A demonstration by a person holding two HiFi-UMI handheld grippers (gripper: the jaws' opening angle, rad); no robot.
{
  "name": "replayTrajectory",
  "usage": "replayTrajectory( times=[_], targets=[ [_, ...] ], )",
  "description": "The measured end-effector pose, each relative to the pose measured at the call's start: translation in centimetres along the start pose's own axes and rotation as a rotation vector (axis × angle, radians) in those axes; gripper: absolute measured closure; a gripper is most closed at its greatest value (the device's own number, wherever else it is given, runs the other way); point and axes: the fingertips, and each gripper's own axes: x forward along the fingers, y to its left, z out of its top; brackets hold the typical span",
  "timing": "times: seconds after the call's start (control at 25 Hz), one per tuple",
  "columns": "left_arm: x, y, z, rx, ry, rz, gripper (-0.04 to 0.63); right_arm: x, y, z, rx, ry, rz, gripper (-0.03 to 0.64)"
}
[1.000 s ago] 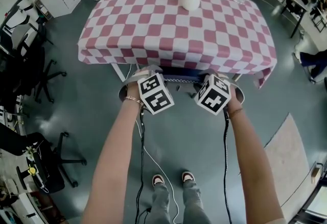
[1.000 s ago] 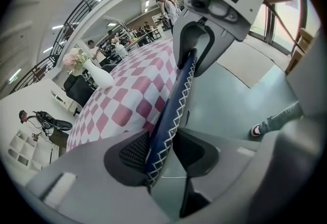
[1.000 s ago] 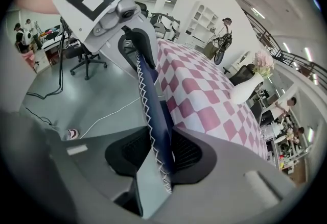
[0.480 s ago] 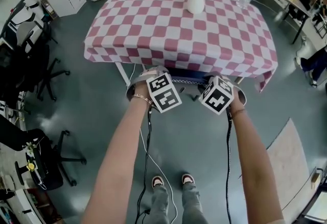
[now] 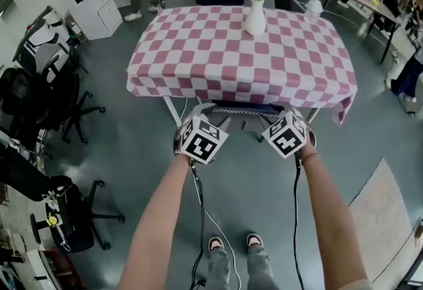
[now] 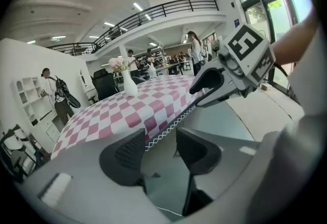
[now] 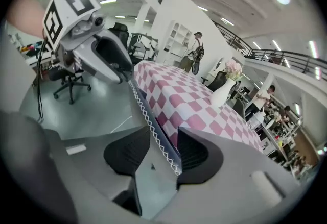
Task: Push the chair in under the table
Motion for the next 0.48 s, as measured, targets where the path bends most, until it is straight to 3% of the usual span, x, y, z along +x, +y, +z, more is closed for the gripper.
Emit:
replayTrajectory(
  times=[0.2, 0.48],
  targets=[
    [-6.3, -0.8, 2.5, -0.165, -0.123, 0.035, 0.414, -4.8, 1.3, 3.6, 0.177, -0.126, 0.014, 0.466],
    [-14.4, -2.4, 4.5, -0.351, -0.184, 0.115, 0.434, -15.4, 1.3, 6.2, 0.531, -0.359, -0.173, 0.468]
  ],
)
